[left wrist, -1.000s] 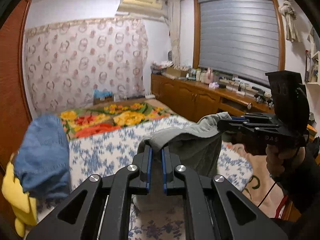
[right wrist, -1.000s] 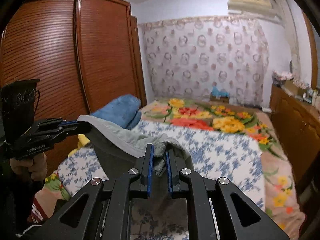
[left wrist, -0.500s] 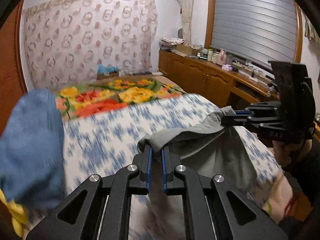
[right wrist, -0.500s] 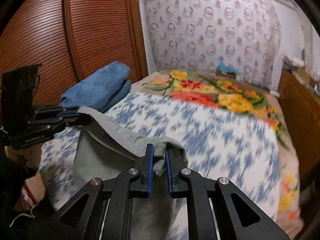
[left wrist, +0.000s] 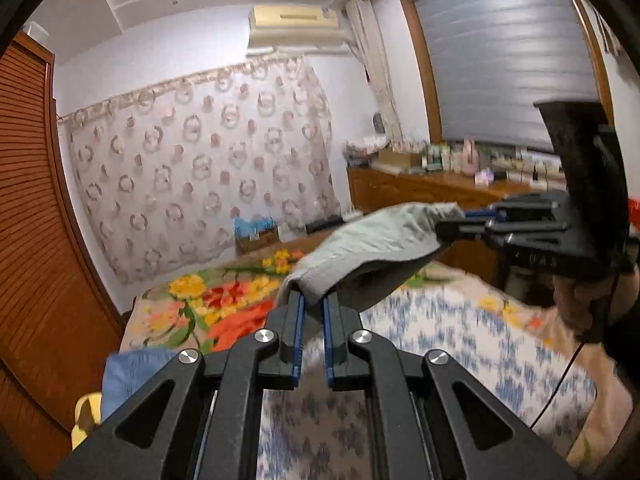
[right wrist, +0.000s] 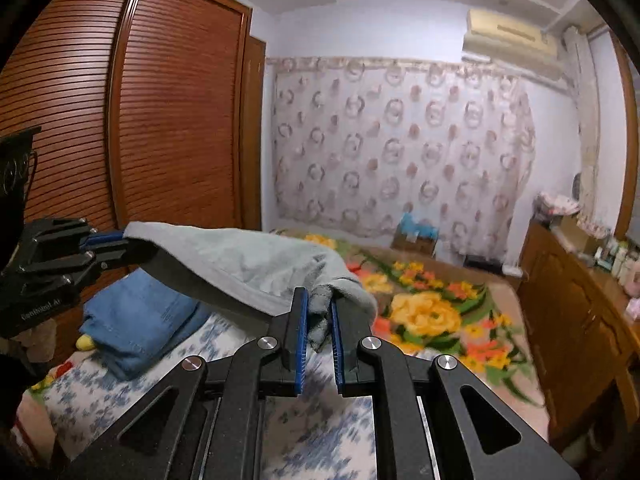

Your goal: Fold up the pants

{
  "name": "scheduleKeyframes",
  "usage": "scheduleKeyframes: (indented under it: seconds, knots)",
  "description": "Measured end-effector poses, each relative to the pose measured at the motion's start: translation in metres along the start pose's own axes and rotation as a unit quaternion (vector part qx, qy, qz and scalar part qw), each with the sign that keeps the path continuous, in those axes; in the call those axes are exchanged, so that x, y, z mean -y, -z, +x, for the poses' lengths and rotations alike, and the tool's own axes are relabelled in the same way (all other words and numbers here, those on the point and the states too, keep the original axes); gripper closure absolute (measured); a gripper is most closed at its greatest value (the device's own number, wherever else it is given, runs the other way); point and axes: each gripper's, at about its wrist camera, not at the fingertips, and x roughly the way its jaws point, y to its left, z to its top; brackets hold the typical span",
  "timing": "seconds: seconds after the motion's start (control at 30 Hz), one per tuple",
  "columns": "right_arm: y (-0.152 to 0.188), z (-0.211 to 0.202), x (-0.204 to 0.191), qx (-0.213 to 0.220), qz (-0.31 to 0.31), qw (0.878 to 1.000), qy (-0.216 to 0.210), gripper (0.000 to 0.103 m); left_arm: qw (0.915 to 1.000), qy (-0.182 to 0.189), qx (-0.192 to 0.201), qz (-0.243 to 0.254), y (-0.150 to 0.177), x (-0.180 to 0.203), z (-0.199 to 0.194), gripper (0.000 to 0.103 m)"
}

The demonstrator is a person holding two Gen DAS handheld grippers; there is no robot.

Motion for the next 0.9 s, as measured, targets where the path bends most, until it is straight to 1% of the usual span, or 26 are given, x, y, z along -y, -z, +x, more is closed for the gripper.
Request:
scheduleKeyframes:
  seconds: [0.07,0.17,0.23,0.37,0.43,0.5,0.63,0.77,0.9]
  knots:
    - [0.021,0.006,-0.005,-0.026,0.002,1.0,-0.009,0.093,0.9997,0.007,-0.024,-0.002,0.027,0.005,0.001,0.094]
    - [0.06,0.018,-0.021,-0.092,0.007,0.995,-0.027,0.093,0.9973,0.025,-0.066,-0.019,0.07,0.012,0.004,0.094]
    - [0.083,0.022,-0.034,-0.129,0.005,0.991,-0.037,0.093,0.9945,0.034,-0.095,-0.03,0.104,0.019,0.002,0.094]
    - [0.117,0.019,-0.055,-0.175,0.008,0.983,-0.05,0.092,0.9904,0.048,-0.122,-0.043,0.147,0.036,-0.011,0.094]
    - [0.124,0.02,-0.061,-0.191,0.004,0.98,-0.053,0.092,0.9892,0.054,-0.127,-0.05,0.156,0.044,-0.017,0.094]
    - [0.132,0.017,-0.062,-0.202,0.015,0.977,-0.059,0.092,0.9883,0.056,-0.129,-0.058,0.167,0.047,-0.026,0.094]
    - [0.144,0.009,-0.067,-0.206,0.035,0.975,-0.072,0.092,0.9874,0.054,-0.136,-0.061,0.181,0.055,-0.032,0.094]
    - [0.174,0.009,-0.068,-0.2,0.044,0.977,-0.063,0.092,0.9841,0.059,-0.146,-0.082,0.198,0.049,-0.034,0.094]
    - [0.195,0.004,-0.077,-0.198,0.058,0.976,-0.064,0.092,0.9824,0.056,-0.151,-0.094,0.211,0.047,-0.036,0.094]
